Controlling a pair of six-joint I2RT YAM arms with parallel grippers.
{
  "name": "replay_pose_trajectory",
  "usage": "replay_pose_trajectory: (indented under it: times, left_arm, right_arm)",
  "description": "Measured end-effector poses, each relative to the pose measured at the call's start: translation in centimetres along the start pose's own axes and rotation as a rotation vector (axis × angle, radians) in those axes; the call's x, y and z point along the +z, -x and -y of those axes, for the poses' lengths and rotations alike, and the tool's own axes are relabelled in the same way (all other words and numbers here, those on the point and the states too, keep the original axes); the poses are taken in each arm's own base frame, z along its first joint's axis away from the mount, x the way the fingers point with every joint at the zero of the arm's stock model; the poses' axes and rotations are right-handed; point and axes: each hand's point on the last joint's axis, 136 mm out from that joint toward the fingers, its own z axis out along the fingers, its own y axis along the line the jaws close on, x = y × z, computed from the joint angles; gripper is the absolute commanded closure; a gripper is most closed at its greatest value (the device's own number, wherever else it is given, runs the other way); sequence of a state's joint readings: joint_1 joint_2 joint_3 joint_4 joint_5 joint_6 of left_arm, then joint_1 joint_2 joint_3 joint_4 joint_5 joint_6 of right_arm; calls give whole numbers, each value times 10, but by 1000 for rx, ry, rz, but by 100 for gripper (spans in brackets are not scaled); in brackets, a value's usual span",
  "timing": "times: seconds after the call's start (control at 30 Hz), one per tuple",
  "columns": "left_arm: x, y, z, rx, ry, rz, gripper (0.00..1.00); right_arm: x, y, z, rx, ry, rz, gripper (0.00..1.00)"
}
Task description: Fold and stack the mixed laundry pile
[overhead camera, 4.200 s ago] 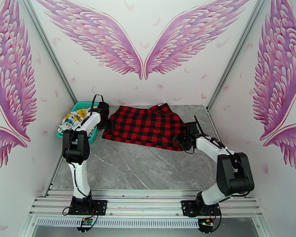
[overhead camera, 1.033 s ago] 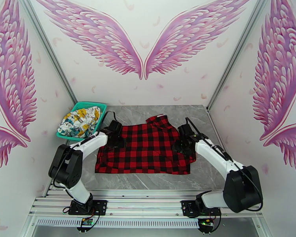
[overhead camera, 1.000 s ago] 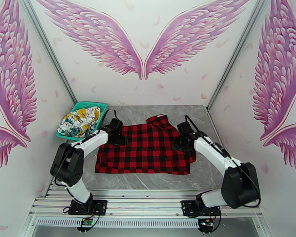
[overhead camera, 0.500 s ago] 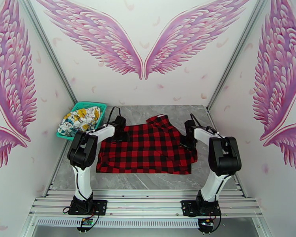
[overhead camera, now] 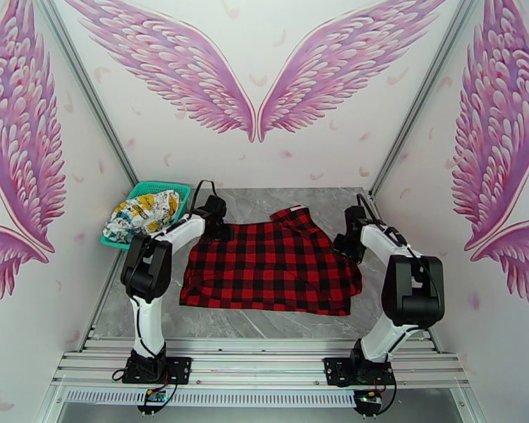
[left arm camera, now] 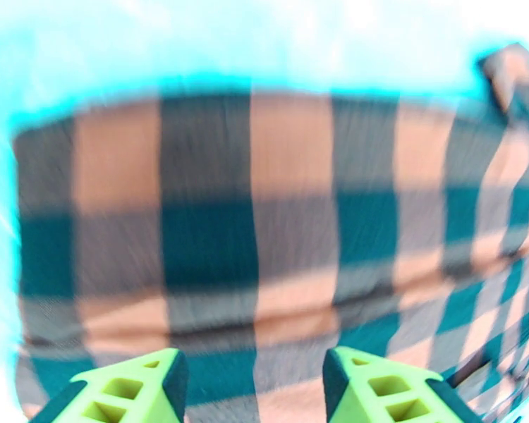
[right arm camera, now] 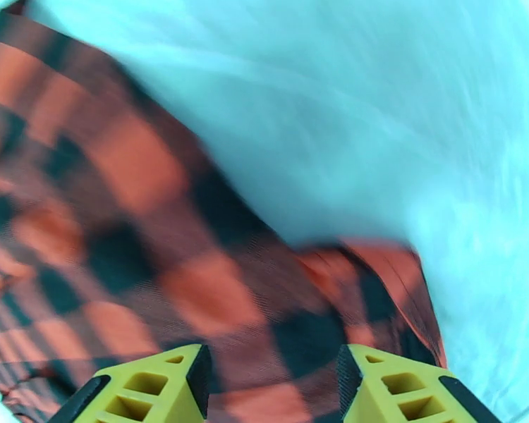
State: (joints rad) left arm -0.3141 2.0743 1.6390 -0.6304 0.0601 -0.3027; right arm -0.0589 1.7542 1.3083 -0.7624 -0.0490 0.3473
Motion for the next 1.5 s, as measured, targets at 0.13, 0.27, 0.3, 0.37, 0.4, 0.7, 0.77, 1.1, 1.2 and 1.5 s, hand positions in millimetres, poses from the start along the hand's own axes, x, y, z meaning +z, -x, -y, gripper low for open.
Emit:
replay_pose_trajectory:
  times: [0.13, 0.27, 0.3, 0.37, 0.4, 0.7, 0.77, 1.1, 1.2, 1.5]
  left_arm:
    - [8, 32, -24, 0, 49, 44, 36]
    - [26, 37, -48, 3, 96, 19, 35]
    - [30, 36, -51, 7, 104, 8, 35]
    - [37, 35, -57, 18, 123, -13, 34]
    - [40, 35, -59, 22, 130, -18, 34]
    - [51, 43, -74, 26, 148, -45, 39]
    - [55, 42, -78, 26, 152, -58, 39]
    - [64, 33, -87, 28, 167, -113, 47]
    - [66, 36, -87, 36, 165, -117, 66]
    - [66, 39, -87, 51, 159, -124, 97]
  right_arm:
    - [4, 38, -40, -125, 130, 78, 33]
    - [29, 59, -74, -260, 224, 89, 31]
    - [35, 64, -80, -288, 242, 87, 30]
    - [50, 76, -94, -351, 283, 89, 29]
    - [56, 81, -99, -373, 295, 88, 29]
    - [99, 103, -128, -496, 410, 51, 35]
    - [103, 104, -133, -510, 436, 40, 35]
    - [115, 101, -148, -553, 504, -5, 56]
    - [118, 102, -148, -550, 507, -10, 69]
    - [107, 118, -150, -524, 492, 29, 100]
